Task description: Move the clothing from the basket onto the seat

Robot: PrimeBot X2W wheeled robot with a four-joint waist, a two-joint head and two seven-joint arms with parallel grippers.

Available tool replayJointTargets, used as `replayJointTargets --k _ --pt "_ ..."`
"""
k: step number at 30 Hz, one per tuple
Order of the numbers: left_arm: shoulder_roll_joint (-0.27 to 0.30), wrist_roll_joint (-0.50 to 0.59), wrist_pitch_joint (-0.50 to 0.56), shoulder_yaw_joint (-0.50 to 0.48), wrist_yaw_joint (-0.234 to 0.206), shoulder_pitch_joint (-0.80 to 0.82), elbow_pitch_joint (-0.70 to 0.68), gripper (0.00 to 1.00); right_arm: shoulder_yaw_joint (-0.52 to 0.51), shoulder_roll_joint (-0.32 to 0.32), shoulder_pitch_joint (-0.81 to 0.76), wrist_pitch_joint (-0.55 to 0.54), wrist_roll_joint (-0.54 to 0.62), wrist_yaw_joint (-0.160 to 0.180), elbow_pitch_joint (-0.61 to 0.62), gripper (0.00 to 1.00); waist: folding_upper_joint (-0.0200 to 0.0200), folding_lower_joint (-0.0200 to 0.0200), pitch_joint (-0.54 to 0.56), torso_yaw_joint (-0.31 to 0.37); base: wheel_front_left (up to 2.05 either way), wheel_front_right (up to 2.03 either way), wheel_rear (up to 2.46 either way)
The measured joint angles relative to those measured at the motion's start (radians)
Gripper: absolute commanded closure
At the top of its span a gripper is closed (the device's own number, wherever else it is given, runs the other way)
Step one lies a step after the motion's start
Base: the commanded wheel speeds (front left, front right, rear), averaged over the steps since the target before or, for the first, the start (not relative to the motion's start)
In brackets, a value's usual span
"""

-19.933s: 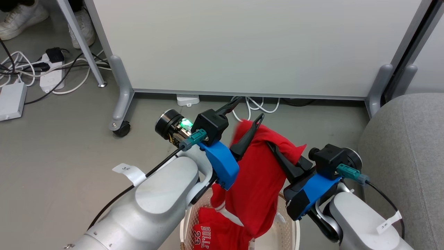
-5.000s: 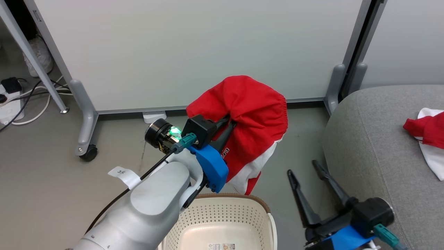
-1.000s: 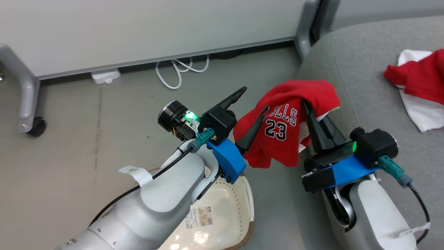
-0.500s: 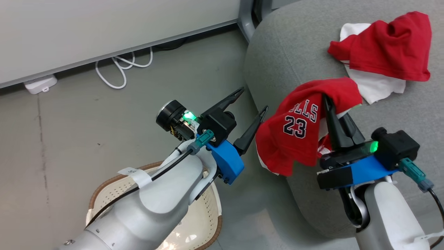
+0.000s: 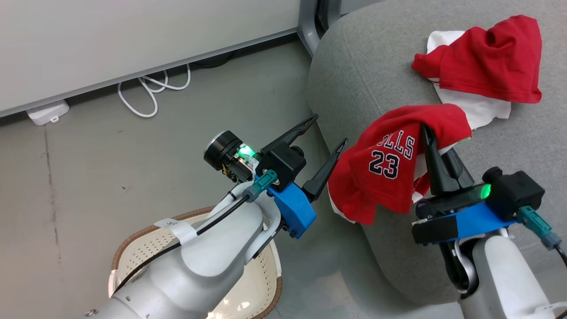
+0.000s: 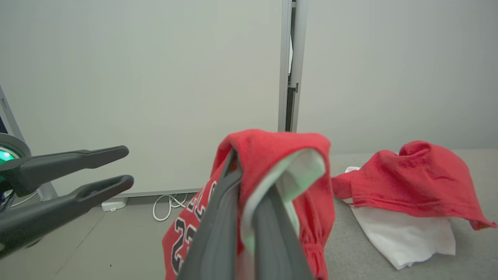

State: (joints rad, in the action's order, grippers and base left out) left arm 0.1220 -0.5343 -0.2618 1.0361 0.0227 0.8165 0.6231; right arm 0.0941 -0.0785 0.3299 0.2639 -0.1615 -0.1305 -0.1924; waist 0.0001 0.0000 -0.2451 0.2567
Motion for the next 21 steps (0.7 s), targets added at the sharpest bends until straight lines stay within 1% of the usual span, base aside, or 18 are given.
replayJointTargets --k 4,8,14,17,21 --pt "-0.001 0.009 0.000 -0.007 0.000 0.000 -0.008 0.00 -0.005 -0.014 0.032 0.000 0.002 0.000 0.019 1.00 0.0000 0.0000 -0.011 -0.010 0.00 0.00 0.00" --pt "0.000 0.021 0.000 -0.011 -0.002 0.008 -0.014 0.00 -0.028 -0.034 0.101 0.000 0.003 0.000 0.043 1.00 0.0000 0.0000 -0.040 -0.020 0.00 0.00 0.00" --pt "0.008 0.044 0.000 -0.020 -0.009 0.065 -0.024 0.00 -0.122 -0.084 0.295 0.000 0.002 0.000 0.081 1.00 0.0000 0.0000 -0.118 -0.035 0.00 0.00 0.00" --pt "0.014 0.056 0.001 -0.020 -0.013 0.097 -0.029 0.00 -0.188 -0.129 0.411 0.000 0.002 0.000 0.088 1.00 -0.0001 0.0000 -0.171 -0.041 0.00 0.00 0.00" --pt "0.014 0.072 0.006 -0.019 -0.017 0.151 -0.039 0.00 -0.295 -0.216 0.554 0.000 0.000 0.000 0.101 1.00 0.0000 0.0001 -0.252 -0.052 0.00 0.00 0.00"
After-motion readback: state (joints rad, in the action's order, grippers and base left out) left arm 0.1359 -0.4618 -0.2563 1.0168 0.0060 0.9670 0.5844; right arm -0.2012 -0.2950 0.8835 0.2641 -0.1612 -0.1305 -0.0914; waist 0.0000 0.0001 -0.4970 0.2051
